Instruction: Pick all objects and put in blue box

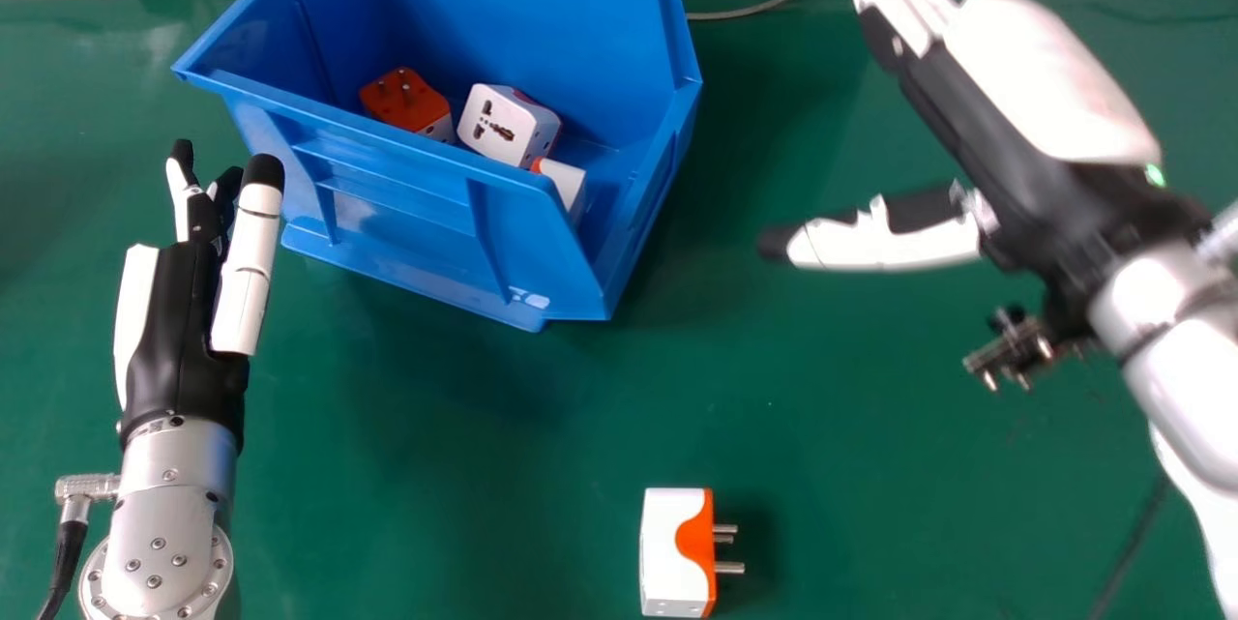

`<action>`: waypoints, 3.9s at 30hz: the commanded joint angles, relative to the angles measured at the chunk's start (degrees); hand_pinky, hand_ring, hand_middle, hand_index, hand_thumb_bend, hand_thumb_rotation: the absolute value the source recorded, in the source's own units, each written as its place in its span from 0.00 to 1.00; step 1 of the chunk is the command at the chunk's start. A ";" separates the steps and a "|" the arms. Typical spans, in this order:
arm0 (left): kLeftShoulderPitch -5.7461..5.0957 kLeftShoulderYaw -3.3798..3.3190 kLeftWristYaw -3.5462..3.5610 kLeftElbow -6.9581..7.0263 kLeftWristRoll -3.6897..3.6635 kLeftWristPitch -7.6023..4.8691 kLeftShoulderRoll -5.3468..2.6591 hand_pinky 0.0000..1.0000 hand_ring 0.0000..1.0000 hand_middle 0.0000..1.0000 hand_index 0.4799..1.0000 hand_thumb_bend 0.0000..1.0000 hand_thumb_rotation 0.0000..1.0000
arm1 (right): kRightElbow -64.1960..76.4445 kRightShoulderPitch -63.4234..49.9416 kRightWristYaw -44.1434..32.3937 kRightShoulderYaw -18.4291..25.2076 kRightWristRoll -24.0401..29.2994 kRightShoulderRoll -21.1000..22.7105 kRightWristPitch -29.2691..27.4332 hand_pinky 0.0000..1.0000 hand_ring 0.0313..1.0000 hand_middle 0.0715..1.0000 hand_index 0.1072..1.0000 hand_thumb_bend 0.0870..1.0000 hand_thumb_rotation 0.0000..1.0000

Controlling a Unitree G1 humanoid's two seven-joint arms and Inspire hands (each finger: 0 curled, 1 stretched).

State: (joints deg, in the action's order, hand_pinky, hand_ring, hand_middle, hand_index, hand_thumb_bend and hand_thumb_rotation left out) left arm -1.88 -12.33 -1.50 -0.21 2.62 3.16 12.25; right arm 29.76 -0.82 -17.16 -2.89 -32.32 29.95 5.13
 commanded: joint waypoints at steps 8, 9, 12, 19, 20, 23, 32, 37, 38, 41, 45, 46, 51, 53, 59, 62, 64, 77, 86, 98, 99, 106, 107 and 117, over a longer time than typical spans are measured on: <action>-1.21 0.08 -0.87 -2.36 1.08 -4.75 0.24 0.99 0.99 0.97 0.97 0.57 1.00 | 4.20 -16.89 4.47 2.09 -1.97 -0.21 -9.34 0.86 0.99 1.00 1.00 0.53 0.37; -1.44 0.19 -1.06 -2.64 1.34 -5.08 0.22 0.99 0.99 0.97 0.97 0.57 1.00 | 3.72 -18.00 4.85 1.88 -2.19 -0.32 -10.33 0.86 0.99 1.00 1.00 0.53 0.37; -2.49 0.47 -1.28 -2.39 1.73 -5.46 0.02 0.99 0.99 0.97 0.97 0.58 1.00 | 1.71 -20.14 5.89 0.92 -2.59 -0.73 -12.88 0.87 0.99 1.00 1.00 0.53 0.40; -4.13 0.33 -1.02 -1.66 1.13 -5.40 -0.36 0.99 0.99 0.98 0.97 0.59 1.00 | -2.62 -21.83 7.43 -3.04 -5.52 -2.13 -15.78 0.88 0.99 1.00 1.00 0.53 0.46; -4.38 0.26 -0.95 -1.37 0.98 -5.32 -0.40 0.99 0.99 0.98 0.97 0.59 1.00 | -2.95 -22.00 7.36 -3.76 -5.95 -2.42 -15.75 0.88 0.99 1.00 1.00 0.53 0.46; -4.91 0.15 -0.92 -0.89 0.85 -5.24 -0.48 0.99 0.99 0.98 0.98 0.59 1.00 | -3.47 -22.36 6.95 -5.46 -6.77 -3.23 -15.35 0.89 0.99 1.00 1.00 0.53 0.46; -5.09 0.09 -1.29 0.35 0.97 -4.03 -0.36 1.00 1.00 0.98 0.98 0.59 1.00 | -5.45 -23.39 6.53 -11.05 -9.25 -5.68 -14.37 0.91 0.99 1.00 1.00 0.54 0.46; -5.46 0.16 -1.35 1.73 1.08 -3.19 -0.46 1.00 1.00 0.98 0.98 0.60 1.00 | -6.55 -22.78 5.68 -12.94 -11.36 -4.91 -14.08 0.93 0.98 1.00 1.00 0.55 0.46; -5.48 0.14 -1.32 1.94 0.99 -3.03 -0.47 1.00 1.00 0.98 0.98 0.60 1.00 | -6.56 -22.54 5.14 -13.37 -12.07 -4.98 -13.52 0.93 0.98 1.00 1.00 0.55 0.46; -5.20 0.05 -1.24 1.85 0.91 -2.76 -0.31 1.00 1.00 0.98 0.98 0.61 1.00 | -7.08 -21.90 4.41 -14.64 -14.05 -5.41 -12.28 0.94 0.99 1.00 1.00 0.54 0.47; -5.17 0.06 -1.34 2.06 1.06 -2.35 -0.27 1.00 1.00 0.98 0.98 0.62 1.00 | -9.18 -20.62 4.86 -16.42 -15.95 -5.58 -12.08 0.95 0.99 1.00 1.00 0.53 0.48; -5.18 0.07 -1.35 2.12 1.09 -2.28 -0.28 1.00 1.00 0.98 0.98 0.62 1.00 | -9.49 -20.41 4.96 -16.64 -16.12 -5.55 -12.09 0.95 0.99 1.00 1.00 0.53 0.48; -4.82 -0.21 -1.46 2.00 0.90 -1.97 -0.24 1.00 1.00 0.98 0.98 0.63 1.00 | -13.48 -17.52 4.36 -17.84 -15.99 -4.88 -12.40 0.95 0.98 1.00 1.00 0.52 0.49; -4.78 -0.27 -1.38 1.93 0.81 -1.99 -0.21 1.00 1.00 0.98 0.98 0.62 1.00 | -15.13 -16.43 4.14 -18.29 -16.08 -4.72 -12.18 0.95 0.98 1.00 1.00 0.51 0.49; -4.74 -0.33 -1.20 2.01 0.76 -2.14 -0.10 1.00 1.00 0.98 0.98 0.62 1.00 | -18.72 -13.82 3.79 -19.61 -17.40 -5.36 -10.34 0.96 0.99 1.00 1.00 0.48 0.48; -4.84 -0.39 -1.09 2.26 0.61 -2.07 -0.15 1.00 1.00 0.98 0.98 0.62 1.00 | -19.70 -13.03 3.78 -20.17 -17.49 -5.61 -9.63 0.97 0.99 1.00 1.00 0.47 0.48; -4.90 -0.41 -1.07 2.51 0.53 -1.98 -0.25 1.00 1.00 0.98 0.98 0.62 1.00 | -20.30 -12.55 3.93 -20.54 -17.74 -5.80 -9.26 0.97 0.99 1.00 1.00 0.47 0.48; -4.42 -0.47 -1.18 2.06 0.40 -2.07 -0.31 1.00 1.00 0.98 0.97 0.62 1.00 | -23.37 -9.25 5.17 -22.96 -20.39 -5.60 -8.16 0.91 0.96 0.99 0.97 0.46 0.46; -4.63 -0.47 -1.16 3.07 0.39 -1.54 -0.38 0.99 1.00 0.98 0.97 0.62 1.00 | -27.42 -7.54 14.06 -24.73 -24.39 -6.44 -8.72 0.72 0.76 0.82 0.81 0.43 0.37; -4.42 -0.34 -1.14 3.57 0.39 -1.00 -0.47 0.99 1.00 0.98 0.97 0.62 1.00 | -30.24 -6.75 17.75 -24.49 -21.39 -5.78 -10.86 0.38 0.43 0.53 0.57 0.45 0.12; -4.36 -0.33 -1.17 3.60 0.41 -0.92 -0.48 0.99 1.00 0.98 0.97 0.62 1.00 | -30.25 -6.68 17.59 -24.46 -21.16 -5.80 -10.71 0.38 0.43 0.53 0.57 0.45 0.12; -4.23 -0.31 -1.34 3.73 0.53 -0.66 -0.55 0.99 0.99 0.98 0.97 0.62 1.00 | -29.37 -6.20 15.40 -24.51 -20.63 -5.86 -8.67 0.28 0.32 0.46 0.52 0.45 0.08; -4.17 -0.28 -1.37 3.67 0.55 -0.66 -0.57 0.99 0.99 0.98 0.97 0.62 1.00 | -29.09 -6.19 15.00 -24.58 -20.67 -5.84 -8.24 0.25 0.29 0.44 0.51 0.45 0.06; -3.96 -0.40 -1.34 2.98 0.60 -0.92 -0.37 0.98 0.99 0.97 0.97 0.61 1.00 | -27.50 -6.44 14.32 -24.53 -20.61 -5.84 -6.41 0.20 0.24 0.42 0.47 0.46 0.03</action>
State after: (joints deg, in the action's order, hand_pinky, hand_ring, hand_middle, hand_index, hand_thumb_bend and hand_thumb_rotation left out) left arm -6.49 -12.54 -2.66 1.79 3.23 2.72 11.75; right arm 2.71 -5.72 -1.19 -27.27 -52.49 23.04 -2.29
